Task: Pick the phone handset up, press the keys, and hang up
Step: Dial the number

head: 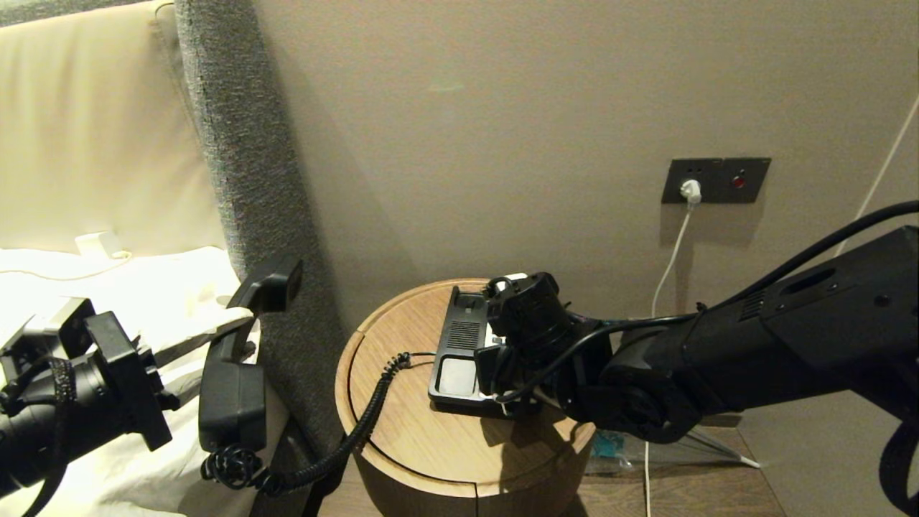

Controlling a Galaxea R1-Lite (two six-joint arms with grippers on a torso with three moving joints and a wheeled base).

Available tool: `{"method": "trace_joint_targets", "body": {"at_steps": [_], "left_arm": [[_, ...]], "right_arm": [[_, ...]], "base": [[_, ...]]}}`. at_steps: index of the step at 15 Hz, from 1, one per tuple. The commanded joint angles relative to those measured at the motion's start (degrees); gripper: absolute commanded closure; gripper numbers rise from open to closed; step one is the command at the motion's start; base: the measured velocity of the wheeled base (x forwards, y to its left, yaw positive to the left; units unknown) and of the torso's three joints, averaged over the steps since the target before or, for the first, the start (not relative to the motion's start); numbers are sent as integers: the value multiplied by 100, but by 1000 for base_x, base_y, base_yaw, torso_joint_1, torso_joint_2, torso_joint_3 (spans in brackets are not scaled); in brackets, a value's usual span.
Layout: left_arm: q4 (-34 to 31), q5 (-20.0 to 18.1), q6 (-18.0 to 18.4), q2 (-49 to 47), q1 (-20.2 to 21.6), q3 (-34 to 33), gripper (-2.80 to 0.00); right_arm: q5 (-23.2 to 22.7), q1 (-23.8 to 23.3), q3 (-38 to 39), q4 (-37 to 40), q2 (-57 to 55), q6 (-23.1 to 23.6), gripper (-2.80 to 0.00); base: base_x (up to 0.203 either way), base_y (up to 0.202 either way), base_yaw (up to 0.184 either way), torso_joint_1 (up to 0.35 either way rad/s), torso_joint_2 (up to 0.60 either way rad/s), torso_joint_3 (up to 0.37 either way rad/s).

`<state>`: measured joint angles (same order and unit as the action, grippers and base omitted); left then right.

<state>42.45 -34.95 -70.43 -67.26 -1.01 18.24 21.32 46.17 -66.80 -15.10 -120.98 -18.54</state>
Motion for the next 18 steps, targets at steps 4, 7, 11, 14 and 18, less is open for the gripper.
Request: {"method": "trace_joint_targets", "body": {"at_steps": [4,7,11,14,18], "left_arm": [[27,-21,-33,-33,4,-13,0],[27,-21,-33,-33,4,-22,0],[27,-21,-26,-94,-5,-6,0],[27,-21,-24,-82,2,-13,0],[27,-29,-33,-14,4,-30,0]], "right_arm": [[12,-11,36,-1,-22,-9,0],[12,-11,48,-10,-84,0,0],[12,-11,36,-9,-94,-9,0],[12,-11,-17,7,-31,-18,0],[21,-2,27,16,150,-27,0]], "base": [[0,0,0,0,0,0],[0,0,0,0,0,0],[0,0,0,0,0,0],[0,0,0,0,0,0],[0,0,0,0,0,0]]}}
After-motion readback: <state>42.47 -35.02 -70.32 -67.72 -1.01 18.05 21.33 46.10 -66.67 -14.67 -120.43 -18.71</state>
